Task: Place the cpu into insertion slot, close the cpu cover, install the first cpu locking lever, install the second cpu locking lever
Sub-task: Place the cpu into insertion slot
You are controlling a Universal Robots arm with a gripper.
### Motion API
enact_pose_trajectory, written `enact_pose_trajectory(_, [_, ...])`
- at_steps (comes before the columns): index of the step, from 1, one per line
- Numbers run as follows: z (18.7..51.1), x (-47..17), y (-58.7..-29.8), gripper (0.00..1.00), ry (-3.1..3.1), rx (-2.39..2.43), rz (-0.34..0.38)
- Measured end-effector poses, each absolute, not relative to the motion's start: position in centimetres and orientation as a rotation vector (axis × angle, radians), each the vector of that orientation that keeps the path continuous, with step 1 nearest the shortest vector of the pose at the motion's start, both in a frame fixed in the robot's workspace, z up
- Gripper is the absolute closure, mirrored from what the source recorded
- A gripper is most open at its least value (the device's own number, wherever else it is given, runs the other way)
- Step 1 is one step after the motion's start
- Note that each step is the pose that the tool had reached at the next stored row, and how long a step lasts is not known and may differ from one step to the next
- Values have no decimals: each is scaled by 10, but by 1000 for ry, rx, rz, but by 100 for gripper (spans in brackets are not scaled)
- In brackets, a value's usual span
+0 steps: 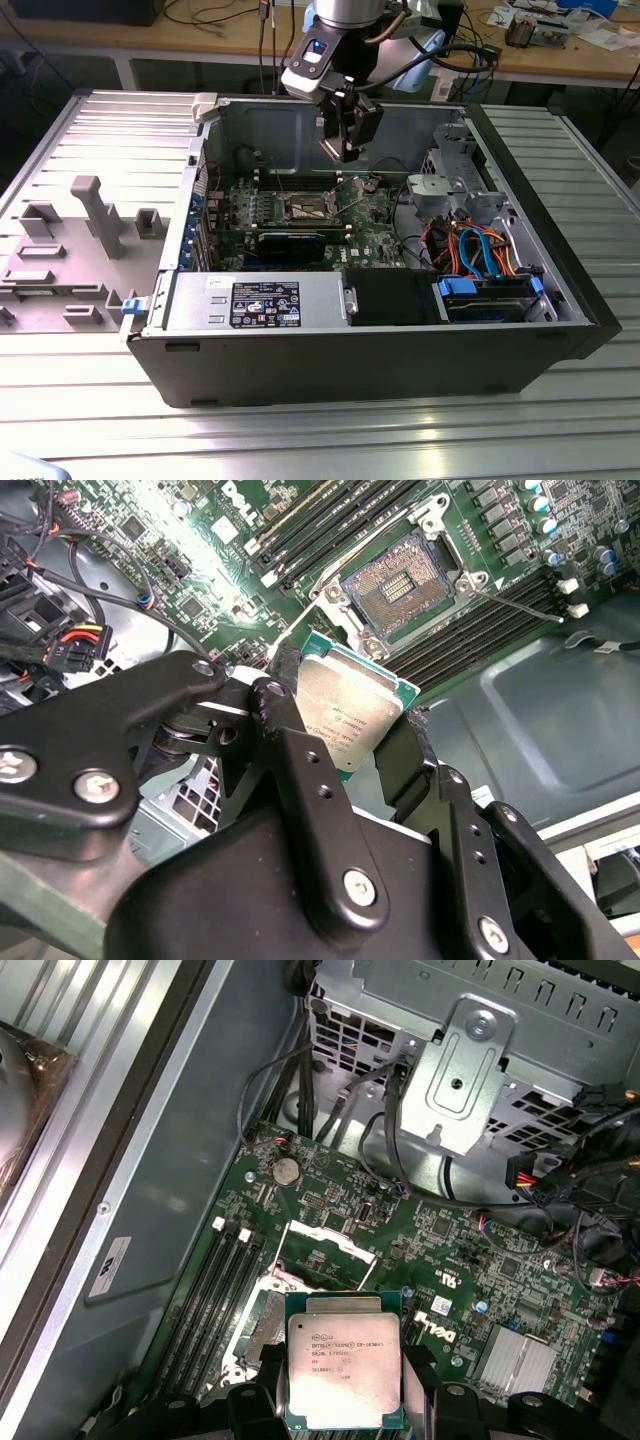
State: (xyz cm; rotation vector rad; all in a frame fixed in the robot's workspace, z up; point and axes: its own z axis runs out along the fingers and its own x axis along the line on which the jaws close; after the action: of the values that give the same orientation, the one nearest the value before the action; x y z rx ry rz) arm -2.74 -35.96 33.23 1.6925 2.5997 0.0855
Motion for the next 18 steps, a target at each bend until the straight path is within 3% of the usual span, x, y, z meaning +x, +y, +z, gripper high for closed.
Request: enact_pose_trajectory(18, [332, -27, -360, 45, 2592, 1705, 85])
